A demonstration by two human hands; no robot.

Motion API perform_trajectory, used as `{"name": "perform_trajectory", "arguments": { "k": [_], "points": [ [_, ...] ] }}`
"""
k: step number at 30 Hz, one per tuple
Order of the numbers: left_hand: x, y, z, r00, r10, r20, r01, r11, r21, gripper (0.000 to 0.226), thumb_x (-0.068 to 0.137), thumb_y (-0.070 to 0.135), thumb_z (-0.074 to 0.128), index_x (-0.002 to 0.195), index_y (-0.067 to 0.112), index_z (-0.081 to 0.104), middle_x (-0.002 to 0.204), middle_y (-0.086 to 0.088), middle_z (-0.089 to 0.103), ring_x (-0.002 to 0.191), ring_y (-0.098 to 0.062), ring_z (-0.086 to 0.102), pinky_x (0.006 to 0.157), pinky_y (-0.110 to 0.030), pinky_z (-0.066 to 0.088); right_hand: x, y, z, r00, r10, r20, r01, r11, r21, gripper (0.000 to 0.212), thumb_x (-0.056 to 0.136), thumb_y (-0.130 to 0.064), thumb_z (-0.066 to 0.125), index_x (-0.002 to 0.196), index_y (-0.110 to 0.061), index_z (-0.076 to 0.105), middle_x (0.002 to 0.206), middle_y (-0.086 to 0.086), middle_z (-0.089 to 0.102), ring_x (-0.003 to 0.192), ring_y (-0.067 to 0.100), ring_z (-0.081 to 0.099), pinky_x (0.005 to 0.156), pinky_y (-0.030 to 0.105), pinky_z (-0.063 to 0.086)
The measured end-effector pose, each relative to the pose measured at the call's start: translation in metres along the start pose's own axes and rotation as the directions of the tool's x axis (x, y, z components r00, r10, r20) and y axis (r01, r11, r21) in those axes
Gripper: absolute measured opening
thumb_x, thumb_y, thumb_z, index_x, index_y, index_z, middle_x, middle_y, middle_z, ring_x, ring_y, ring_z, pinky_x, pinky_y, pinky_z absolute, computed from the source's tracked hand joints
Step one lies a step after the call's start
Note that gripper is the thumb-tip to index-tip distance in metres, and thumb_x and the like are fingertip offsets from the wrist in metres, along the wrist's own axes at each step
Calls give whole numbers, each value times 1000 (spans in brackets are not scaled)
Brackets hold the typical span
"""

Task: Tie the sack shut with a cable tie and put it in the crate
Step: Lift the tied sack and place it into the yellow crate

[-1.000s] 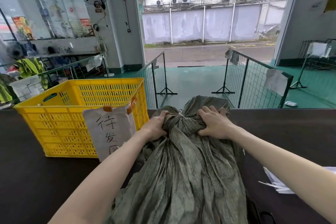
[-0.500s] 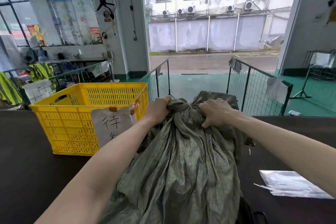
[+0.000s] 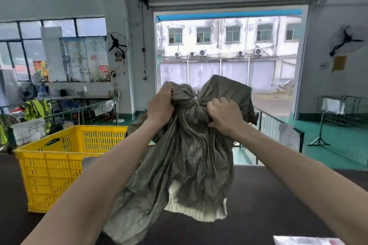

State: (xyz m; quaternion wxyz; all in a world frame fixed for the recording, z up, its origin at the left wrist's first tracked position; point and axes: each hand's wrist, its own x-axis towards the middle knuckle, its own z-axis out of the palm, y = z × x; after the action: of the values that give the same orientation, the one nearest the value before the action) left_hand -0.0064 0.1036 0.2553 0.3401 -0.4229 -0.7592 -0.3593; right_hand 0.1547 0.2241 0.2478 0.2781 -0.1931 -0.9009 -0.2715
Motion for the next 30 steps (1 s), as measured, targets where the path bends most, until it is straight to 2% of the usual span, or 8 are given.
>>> {"name": "perform_trajectory", "arguments": {
  "k": [4, 9, 13, 19, 23, 30],
  "points": [
    [22, -1, -21, 989, 37, -142, -32, 999, 35, 28, 82, -6, 46, 106, 7, 47, 102, -13, 62, 83, -37, 60, 58, -35, 31, 29, 5, -22, 996, -37, -75, 33, 998, -55, 50, 77, -42, 71, 107, -7, 53, 108, 11, 61, 101, 31, 58, 77, 39, 46],
    [46, -20, -63, 971, 90, -220, -58, 987, 149, 23, 84, -6, 48, 106, 3, 47, 96, -17, 62, 79, -36, 60, 58, -35, 29, 64, -10, -45, 992, -69, -102, 61, 995, -81, 46, 69, -39, 78, 95, -6, 57, 93, 12, 64, 86, 32, 62, 63, 38, 48],
    [56, -54, -92, 968, 117, -222, -63, 970, 237, 25, 81, -4, 51, 105, 4, 46, 97, -17, 61, 79, -39, 60, 57, -38, 34, 91, -42, -57, 981, -111, -157, 111, 994, -10, 49, 75, -40, 74, 102, -4, 55, 100, 14, 62, 92, 34, 60, 67, 40, 48],
    [58, -143, -126, 970, 62, -235, 2, 964, 266, 28, 81, -4, 51, 108, 4, 47, 103, -16, 61, 84, -40, 59, 58, -39, 34, 139, -124, -59, 972, -151, -182, 168, 983, 79, 52, 79, -45, 69, 108, -6, 52, 107, 11, 59, 100, 31, 58, 72, 40, 47],
    [54, -222, -142, 981, 19, -192, 28, 971, 238, 28, 79, -8, 49, 104, 4, 47, 104, -16, 59, 88, -38, 57, 61, -43, 41, 175, -198, -46, 970, -180, -160, 200, 973, 119, 52, 79, -45, 68, 109, -6, 52, 108, 11, 59, 102, 31, 58, 72, 40, 47],
    [48, -342, -155, 985, -76, -157, 116, 957, 266, 29, 79, -8, 50, 106, 2, 48, 108, -18, 59, 90, -40, 58, 61, -41, 37, 231, -300, -26, 967, -224, -121, 239, 962, 129, 53, 79, -42, 69, 113, -5, 51, 114, 12, 58, 108, 32, 56, 79, 40, 46]
  ]
}}
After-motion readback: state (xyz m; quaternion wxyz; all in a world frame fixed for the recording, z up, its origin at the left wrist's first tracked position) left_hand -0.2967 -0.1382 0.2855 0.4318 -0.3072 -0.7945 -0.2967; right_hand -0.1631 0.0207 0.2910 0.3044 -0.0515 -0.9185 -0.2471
